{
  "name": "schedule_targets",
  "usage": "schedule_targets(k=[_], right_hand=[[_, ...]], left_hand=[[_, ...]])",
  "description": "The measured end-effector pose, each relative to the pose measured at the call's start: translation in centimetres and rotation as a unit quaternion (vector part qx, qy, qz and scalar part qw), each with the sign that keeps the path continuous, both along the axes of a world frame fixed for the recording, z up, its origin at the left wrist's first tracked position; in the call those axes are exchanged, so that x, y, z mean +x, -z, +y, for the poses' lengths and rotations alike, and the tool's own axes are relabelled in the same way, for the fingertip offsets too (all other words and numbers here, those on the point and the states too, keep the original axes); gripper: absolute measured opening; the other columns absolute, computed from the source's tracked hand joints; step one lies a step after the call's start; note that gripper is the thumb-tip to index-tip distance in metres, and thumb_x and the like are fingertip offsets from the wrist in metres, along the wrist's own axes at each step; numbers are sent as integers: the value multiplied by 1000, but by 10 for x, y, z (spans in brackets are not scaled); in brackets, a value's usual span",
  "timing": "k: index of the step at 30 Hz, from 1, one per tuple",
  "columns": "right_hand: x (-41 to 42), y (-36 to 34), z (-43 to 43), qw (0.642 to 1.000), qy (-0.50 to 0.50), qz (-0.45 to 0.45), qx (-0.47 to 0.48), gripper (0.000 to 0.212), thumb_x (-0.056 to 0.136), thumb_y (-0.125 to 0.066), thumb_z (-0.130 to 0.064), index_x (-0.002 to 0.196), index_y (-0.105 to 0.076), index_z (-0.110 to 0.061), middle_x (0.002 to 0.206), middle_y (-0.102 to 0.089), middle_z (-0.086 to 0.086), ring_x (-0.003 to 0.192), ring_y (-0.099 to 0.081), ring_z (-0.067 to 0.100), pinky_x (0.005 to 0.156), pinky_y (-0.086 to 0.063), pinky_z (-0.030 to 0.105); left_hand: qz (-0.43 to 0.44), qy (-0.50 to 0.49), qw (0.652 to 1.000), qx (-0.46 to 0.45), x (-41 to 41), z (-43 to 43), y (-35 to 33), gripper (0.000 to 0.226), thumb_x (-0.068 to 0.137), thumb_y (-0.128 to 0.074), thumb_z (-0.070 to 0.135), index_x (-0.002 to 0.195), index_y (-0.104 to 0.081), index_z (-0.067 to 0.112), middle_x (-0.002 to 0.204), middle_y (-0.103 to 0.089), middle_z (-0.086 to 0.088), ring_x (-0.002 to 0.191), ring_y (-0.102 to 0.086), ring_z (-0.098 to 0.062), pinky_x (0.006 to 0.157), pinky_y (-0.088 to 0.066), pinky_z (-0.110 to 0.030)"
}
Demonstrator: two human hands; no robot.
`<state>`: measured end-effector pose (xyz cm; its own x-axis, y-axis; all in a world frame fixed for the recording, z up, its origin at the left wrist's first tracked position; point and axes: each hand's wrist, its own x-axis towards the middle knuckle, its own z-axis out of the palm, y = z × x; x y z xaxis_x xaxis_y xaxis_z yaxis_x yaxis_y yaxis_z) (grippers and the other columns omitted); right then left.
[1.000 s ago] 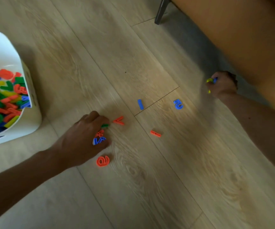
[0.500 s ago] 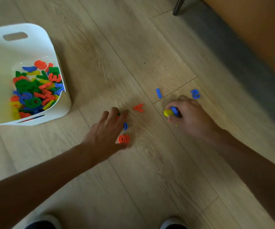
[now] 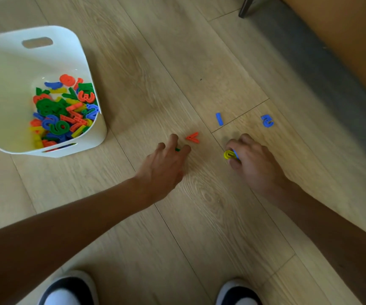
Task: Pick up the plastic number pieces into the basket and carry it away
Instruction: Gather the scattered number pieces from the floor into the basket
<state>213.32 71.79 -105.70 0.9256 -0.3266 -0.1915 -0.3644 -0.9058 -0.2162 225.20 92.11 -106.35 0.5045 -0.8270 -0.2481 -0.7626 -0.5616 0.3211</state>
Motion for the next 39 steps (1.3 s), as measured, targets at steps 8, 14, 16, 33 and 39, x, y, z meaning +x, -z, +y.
schedule_targets(k=[8,14,16,33,39], right_hand=[[4,-2,4,999,-30,-18,30,19,85,-69,-13,102,-63,-13,94,-50,2,65,-54,22,59,-46,32],[47,-16,14,992,-63,-64,90,14,85,-66,-16,99,-63,-17,93,-50,1,71,-55,22,66,-50,39],[65,-17,22,990,-99,-54,84,12,87,-64,-16,99,-62,-16,94,-49,2,72,-55,22,63,-48,36],[90,4,32,994,-92,-4,55,14,88,-68,-11,102,-65,-12,93,-47,1,77,-56,22,62,-40,31],[83,4,31,995,-81,-26,54,14,86,-69,-4,99,-66,-9,93,-48,1,71,-55,19,60,-48,31]], left_hand=[[22,-40,999,-6,0,-3,3,54,81,-68,21,130,-46,14,118,-36,-5,79,-53,-22,69,-57,-37],[31,-57,998,-25,2,-4,5,36,82,-65,14,116,-55,13,113,-38,-5,83,-53,-24,70,-56,-36],[28,-54,998,-30,1,-3,6,35,82,-64,13,116,-55,13,111,-38,-5,83,-53,-24,71,-56,-36],[83,-63,983,-151,6,12,14,25,90,-62,15,115,-64,16,109,-55,-4,87,-60,-24,80,-53,-35],[149,-132,962,-185,12,11,12,17,87,-65,20,105,-67,19,99,-57,0,78,-57,-14,74,-50,-28]])
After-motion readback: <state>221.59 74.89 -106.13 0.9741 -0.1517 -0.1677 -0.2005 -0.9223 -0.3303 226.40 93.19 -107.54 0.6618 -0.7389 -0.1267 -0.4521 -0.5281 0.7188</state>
